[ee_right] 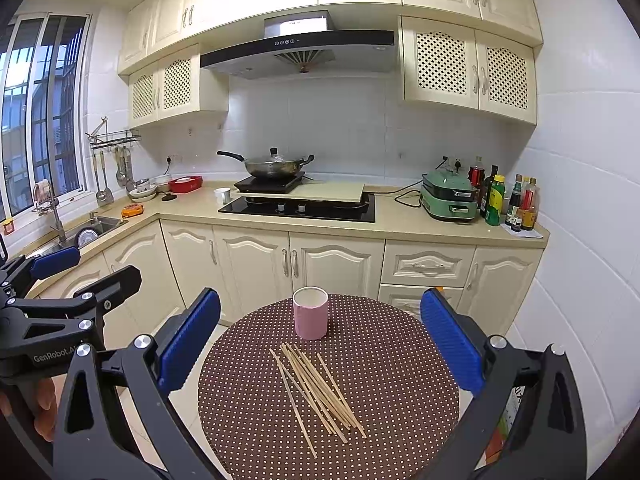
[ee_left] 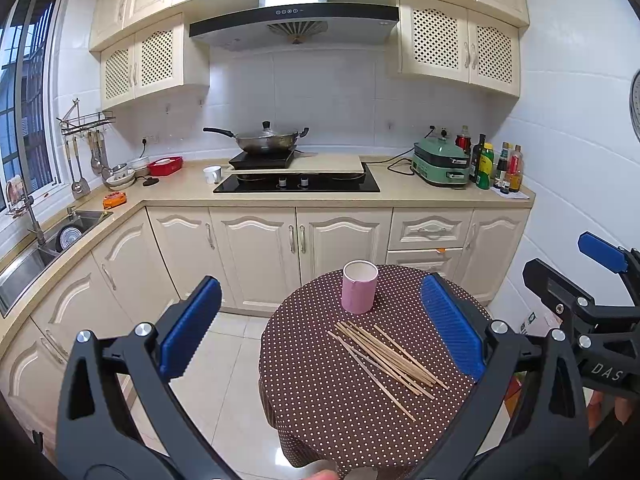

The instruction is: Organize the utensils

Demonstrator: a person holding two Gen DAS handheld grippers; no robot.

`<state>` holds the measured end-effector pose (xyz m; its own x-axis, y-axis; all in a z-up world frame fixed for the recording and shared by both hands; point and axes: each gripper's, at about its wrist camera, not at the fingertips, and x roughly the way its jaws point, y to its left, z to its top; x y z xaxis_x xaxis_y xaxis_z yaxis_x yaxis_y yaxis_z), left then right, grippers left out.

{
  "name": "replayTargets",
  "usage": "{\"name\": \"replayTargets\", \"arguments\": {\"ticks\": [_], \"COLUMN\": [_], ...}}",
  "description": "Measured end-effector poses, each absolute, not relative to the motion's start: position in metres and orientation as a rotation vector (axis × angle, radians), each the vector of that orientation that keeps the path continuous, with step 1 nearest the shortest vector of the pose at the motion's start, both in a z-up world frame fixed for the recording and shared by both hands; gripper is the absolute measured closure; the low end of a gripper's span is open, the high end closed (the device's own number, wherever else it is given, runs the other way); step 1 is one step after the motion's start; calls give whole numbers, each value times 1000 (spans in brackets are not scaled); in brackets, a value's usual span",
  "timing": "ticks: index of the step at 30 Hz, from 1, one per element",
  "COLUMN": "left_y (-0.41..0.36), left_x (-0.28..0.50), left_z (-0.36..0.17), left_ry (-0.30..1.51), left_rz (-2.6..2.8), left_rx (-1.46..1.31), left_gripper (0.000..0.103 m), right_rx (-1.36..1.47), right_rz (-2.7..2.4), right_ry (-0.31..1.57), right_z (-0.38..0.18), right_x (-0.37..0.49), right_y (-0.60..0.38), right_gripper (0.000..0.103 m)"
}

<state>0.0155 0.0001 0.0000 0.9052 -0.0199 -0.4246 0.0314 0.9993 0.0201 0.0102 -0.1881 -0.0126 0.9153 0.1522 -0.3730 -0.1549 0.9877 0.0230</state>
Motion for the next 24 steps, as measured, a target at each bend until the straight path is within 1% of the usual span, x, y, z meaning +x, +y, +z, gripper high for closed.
{"name": "replayTargets", "arguments": {"ticks": [24], "left_y": [24], "left_x": [29], "left_z": [-18], "left_ry": [459], "left_rz": [-53], "left_rx": [17], "left_gripper": [5], "right_rx": [15], "right_rz": [115], "right_ry": [432], "right_z": [-25], "right_x": [16], "right_y": [-172], "right_gripper": [7]}}
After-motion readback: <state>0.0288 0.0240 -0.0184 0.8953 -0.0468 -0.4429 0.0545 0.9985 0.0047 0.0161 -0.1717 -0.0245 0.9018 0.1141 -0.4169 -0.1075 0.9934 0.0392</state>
